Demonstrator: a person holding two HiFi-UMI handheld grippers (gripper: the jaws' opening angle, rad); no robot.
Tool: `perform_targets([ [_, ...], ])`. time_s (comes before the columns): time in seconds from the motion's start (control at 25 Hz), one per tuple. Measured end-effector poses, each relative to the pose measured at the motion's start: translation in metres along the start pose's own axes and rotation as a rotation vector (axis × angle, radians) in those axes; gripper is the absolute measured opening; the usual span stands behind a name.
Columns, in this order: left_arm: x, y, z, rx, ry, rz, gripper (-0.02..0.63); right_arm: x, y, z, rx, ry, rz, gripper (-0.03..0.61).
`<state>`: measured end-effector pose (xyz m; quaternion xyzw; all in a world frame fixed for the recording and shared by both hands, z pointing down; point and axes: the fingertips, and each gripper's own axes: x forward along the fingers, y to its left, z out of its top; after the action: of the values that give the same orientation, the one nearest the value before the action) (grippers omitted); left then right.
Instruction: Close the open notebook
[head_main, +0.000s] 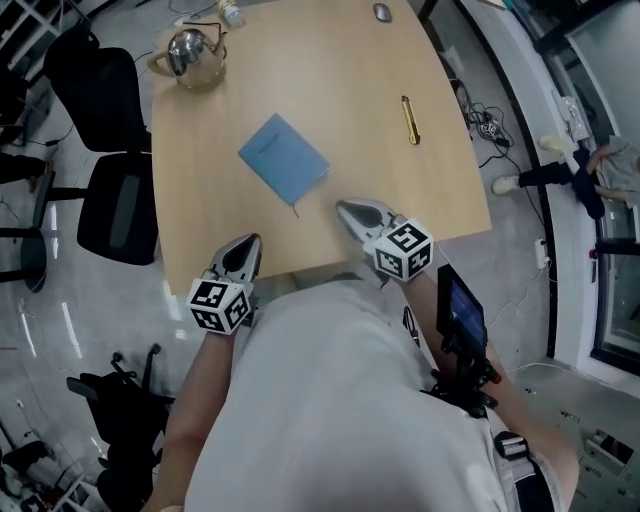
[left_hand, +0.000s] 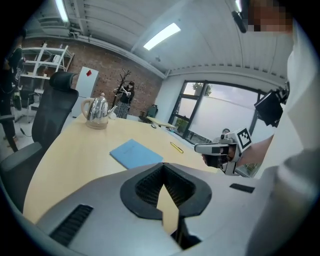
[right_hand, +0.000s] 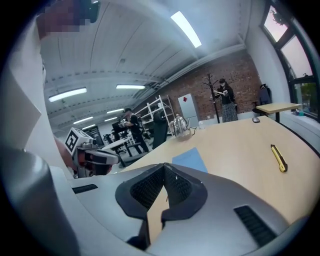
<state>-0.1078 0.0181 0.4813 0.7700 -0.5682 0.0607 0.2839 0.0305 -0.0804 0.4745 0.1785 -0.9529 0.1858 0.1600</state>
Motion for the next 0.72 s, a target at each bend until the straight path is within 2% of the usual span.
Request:
perform_targets([
  [0.36,0.003,-0.007,-0.010,0.046,0.048,-0.075,0.005,-0.003,0.016,-0.014,0.038,-0.034,-0.044,0.015],
  [0.72,0.012,-0.009,-0.001,0.071,0.062,-0.082,0.005,-0.001,0.010,-0.014,0.050,-0.044,-0.046,0.015],
])
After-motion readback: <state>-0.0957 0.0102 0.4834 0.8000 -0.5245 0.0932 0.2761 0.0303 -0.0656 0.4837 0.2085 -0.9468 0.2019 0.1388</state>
